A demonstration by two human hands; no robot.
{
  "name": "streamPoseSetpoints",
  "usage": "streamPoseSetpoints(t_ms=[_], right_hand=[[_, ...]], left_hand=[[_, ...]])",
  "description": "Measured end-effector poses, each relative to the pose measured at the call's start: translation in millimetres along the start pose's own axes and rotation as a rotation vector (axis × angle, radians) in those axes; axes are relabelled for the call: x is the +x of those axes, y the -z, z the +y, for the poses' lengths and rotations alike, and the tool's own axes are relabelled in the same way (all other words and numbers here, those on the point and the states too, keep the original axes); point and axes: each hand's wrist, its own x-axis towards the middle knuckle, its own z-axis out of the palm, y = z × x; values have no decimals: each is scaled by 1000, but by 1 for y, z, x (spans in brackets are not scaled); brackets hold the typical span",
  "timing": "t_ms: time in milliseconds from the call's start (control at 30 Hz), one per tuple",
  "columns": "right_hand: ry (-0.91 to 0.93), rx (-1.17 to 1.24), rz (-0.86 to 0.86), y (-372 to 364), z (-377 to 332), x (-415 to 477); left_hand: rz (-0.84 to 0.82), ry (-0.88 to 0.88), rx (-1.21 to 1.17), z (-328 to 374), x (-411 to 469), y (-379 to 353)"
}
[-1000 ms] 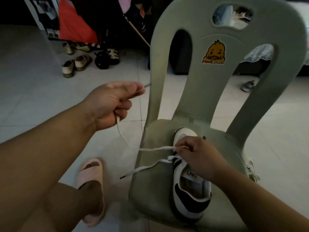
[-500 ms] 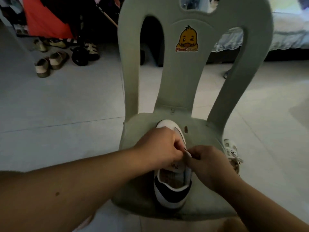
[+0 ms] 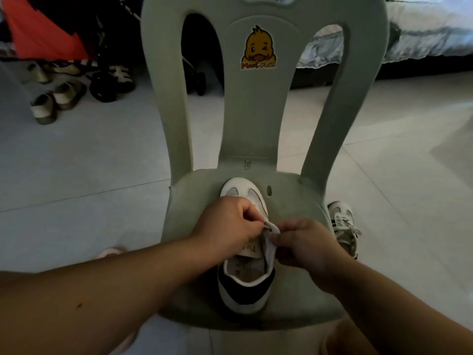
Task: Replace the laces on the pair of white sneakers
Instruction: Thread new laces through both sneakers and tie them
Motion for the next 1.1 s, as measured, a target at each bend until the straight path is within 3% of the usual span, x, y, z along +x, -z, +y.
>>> streamPoseSetpoints(t_ms=[500, 733, 867, 1100], right_hand=[[119, -71, -13, 3, 2, -2], [58, 80, -40, 5, 3, -3], [71, 47, -52, 8, 7, -1], [4, 171, -94, 10, 21, 7]], left_hand=[[-33, -51, 176, 6, -3, -1], [-18, -80, 184, 14, -4, -3], [-41, -105, 198, 19, -6, -9], [-99, -51, 256, 16, 1, -4]])
